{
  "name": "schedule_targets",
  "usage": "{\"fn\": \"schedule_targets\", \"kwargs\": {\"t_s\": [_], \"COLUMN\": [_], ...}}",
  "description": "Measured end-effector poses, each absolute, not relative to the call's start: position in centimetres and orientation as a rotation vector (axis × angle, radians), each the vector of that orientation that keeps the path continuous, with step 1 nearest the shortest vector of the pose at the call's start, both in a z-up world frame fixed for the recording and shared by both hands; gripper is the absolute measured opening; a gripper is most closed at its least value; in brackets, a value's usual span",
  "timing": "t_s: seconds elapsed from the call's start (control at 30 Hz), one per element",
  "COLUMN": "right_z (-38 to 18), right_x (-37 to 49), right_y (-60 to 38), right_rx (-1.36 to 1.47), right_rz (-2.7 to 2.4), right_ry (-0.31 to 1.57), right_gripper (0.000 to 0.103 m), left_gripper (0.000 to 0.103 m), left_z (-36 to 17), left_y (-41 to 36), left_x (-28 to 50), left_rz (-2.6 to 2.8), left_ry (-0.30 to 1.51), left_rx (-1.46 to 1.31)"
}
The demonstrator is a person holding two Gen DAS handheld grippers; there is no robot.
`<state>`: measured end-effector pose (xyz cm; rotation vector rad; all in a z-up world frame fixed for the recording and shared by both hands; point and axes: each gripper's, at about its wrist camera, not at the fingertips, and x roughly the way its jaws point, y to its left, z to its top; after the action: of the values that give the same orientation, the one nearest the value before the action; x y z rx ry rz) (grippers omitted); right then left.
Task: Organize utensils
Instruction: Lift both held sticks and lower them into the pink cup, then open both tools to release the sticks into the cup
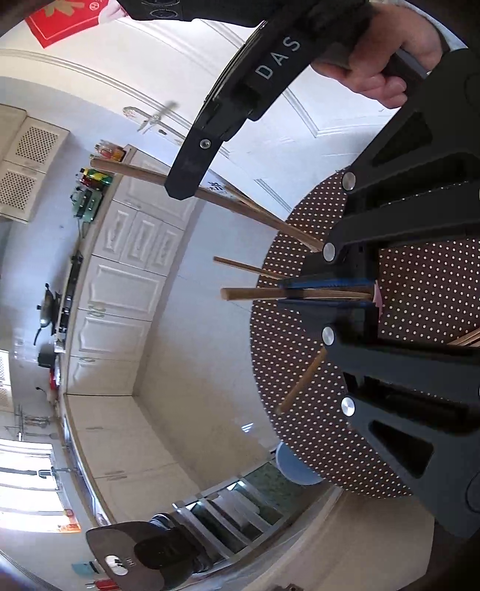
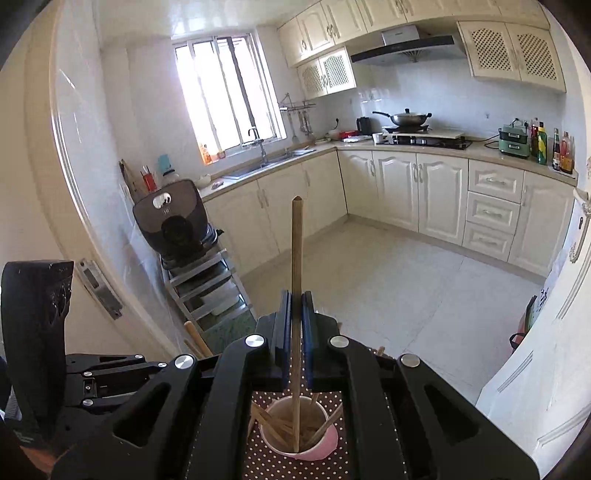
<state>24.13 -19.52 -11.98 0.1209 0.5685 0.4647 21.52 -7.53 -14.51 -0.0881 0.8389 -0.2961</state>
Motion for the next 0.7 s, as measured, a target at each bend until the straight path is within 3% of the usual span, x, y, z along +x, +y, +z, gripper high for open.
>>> {"fn": "schedule_targets", "kwargs": {"t_s": [0.7], "right_z": [-14.7], "right_x": [22.5], "right_y": [-18.8], "right_rx": [0.096], "right_rz": [0.467], "right_ry": [0.662], "right_gripper": [0.004], "left_gripper": [0.007], "left_z": [-16.4], "left_y": [-7.1], "left_x": [20.7], "left_rz": [-0.311], "left_ry": [0.919], "left_rx": [-0.110]}}
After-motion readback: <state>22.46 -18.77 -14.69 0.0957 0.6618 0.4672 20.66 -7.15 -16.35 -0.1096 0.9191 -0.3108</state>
